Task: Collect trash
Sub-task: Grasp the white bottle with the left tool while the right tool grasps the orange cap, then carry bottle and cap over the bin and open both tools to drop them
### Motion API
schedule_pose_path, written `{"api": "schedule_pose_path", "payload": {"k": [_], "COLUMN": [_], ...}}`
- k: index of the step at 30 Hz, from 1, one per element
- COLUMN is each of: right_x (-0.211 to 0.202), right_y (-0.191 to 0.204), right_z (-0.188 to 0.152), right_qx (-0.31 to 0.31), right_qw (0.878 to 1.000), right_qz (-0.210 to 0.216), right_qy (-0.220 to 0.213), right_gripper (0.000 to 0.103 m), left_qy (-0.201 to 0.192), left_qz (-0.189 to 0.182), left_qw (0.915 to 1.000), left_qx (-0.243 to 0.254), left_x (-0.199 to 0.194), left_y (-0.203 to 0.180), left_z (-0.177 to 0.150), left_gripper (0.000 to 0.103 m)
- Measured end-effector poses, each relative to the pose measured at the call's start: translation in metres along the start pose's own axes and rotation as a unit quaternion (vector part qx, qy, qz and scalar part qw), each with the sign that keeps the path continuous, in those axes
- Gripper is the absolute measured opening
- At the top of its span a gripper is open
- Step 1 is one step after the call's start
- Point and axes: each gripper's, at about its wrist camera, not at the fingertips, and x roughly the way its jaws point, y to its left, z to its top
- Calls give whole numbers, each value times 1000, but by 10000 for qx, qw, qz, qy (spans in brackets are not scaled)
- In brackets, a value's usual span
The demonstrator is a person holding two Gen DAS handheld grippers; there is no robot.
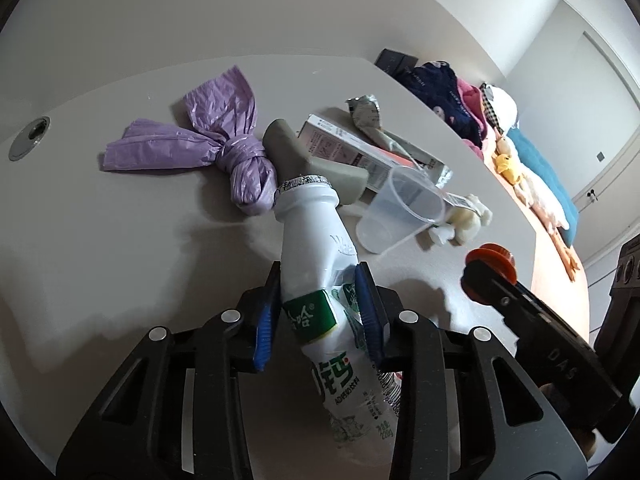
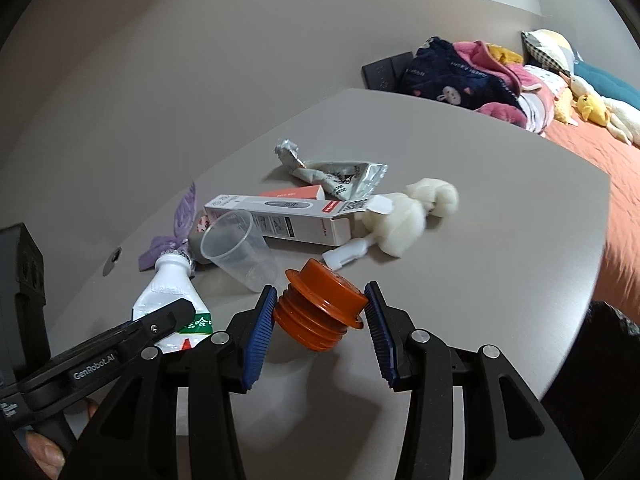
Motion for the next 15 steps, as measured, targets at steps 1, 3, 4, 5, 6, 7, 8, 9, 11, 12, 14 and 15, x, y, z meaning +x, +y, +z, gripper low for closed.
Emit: {"api": "schedule_pose_path", "payload": {"k": [1, 3, 4, 5, 6, 7, 8, 9, 11, 12, 14, 15], "right_x": [-6, -16, -21, -26, -30, -35, -39, -42, -51, -55, -66, -70], "right_y": [-1, -2, -2, -3, -4, -4, -6, -6, -8, -9, -11, -12], "right_z": [-2, -4, -5, -6, -6, -8, -8, -9, -11, -12, -14, -15], "right_qx": [13, 19, 31, 44, 58, 82, 103, 117, 133, 136, 151, 162], "right_qw": [10000, 10000, 9999, 9999, 9998, 9998, 9997, 9997, 9995, 9994, 9991, 9989], "right_qz": [4, -1, 1, 7, 9, 16, 29, 38, 40, 42, 41, 43], "right_qy": [-31, -87, -119, -149, -169, -191, -208, -227, -287, -316, -398, -433], "right_gripper": [47, 47, 47, 47, 47, 47, 47, 47, 47, 47, 47, 47], "left_qy": [-14, -40, -47, -56, -65, -81, -103, -122, -171, -188, -245, -260], "left_qz": [-14, -37, -43, -58, -71, -82, -94, -105, -170, -188, -226, -241], "left_qw": [10000, 10000, 9999, 9999, 9999, 9999, 9998, 9997, 9995, 9994, 9990, 9988], "left_qx": [16, 58, 80, 102, 111, 126, 147, 157, 189, 207, 296, 324], "left_x": [-3, -9, -11, -15, -16, -19, -22, -25, -33, -35, -41, -42], "left_y": [-1, -4, -6, -8, -9, -11, -14, -15, -20, -22, -29, -32], "left_z": [-2, -7, -9, -12, -13, -15, -17, -18, -22, -23, -25, -26], "left_gripper": [35, 34, 34, 34, 34, 33, 33, 32, 31, 31, 30, 30]}}
